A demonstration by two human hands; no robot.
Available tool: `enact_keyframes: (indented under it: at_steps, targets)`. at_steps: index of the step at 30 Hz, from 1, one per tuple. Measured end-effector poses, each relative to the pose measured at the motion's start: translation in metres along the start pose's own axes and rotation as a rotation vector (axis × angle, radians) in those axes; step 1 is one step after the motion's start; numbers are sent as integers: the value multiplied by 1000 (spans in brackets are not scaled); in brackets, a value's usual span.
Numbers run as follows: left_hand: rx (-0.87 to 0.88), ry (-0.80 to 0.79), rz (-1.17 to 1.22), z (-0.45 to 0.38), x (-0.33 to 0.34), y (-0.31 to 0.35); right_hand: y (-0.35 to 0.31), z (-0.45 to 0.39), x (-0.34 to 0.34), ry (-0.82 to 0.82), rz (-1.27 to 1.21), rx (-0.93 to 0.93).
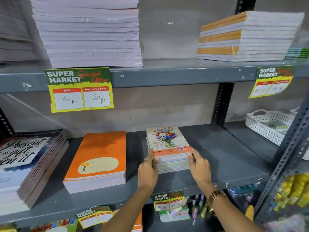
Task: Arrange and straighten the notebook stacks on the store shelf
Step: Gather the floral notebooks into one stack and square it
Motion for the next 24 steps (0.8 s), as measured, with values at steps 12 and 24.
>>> enact_keyframes:
  at_steps: [12,24]
  targets:
    - [-129,28,336,-3,-4,0,2,-4,-2,-11,-64,61]
    - [-164,91,212,1,-14,-6,-25,0,-21,116,155,-63]
Point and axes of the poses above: each hand's wrist, its own z-axis away from the middle knuckle, its own x-axis out of the palm, y = z × x, the point moved 7 cm from there along -z, towards the middle knuckle, and after that the axes turned 11 degrees about -x, right-handed, at the moved point
